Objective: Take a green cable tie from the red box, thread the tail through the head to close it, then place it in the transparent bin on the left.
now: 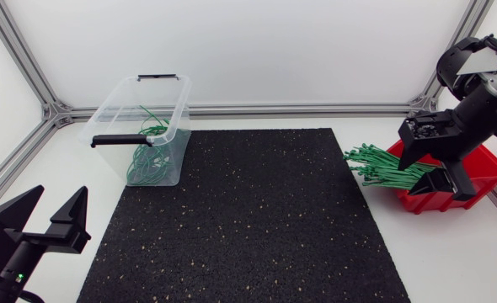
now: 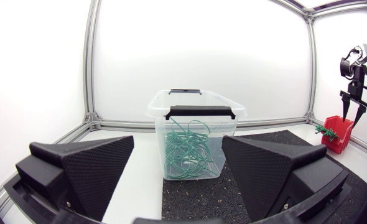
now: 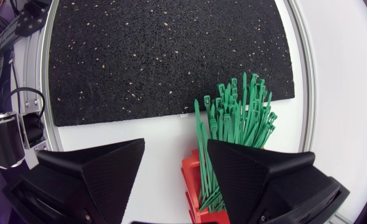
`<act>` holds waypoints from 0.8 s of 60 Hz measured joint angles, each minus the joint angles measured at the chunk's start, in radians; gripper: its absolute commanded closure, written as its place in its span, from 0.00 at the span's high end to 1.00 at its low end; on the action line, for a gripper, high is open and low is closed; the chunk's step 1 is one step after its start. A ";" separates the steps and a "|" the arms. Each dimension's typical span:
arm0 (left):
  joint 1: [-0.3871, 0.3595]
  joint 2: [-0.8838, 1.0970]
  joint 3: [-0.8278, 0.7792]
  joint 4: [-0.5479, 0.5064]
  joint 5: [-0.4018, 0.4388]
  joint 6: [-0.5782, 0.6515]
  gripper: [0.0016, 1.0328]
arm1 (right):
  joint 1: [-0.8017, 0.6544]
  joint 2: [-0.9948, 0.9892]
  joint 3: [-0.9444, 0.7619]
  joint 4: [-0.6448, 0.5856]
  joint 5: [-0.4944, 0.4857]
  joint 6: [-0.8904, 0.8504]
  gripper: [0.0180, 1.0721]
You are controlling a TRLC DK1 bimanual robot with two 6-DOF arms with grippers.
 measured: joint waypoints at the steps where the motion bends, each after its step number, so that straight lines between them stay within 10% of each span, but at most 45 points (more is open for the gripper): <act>1: 0.000 0.000 0.000 0.000 0.000 0.000 0.96 | 0.003 -0.003 -0.004 0.004 0.000 -0.003 0.51; 48: 0.000 0.000 0.000 -0.003 -0.004 0.000 0.96 | 0.085 -0.012 -0.173 0.296 0.045 -0.014 0.35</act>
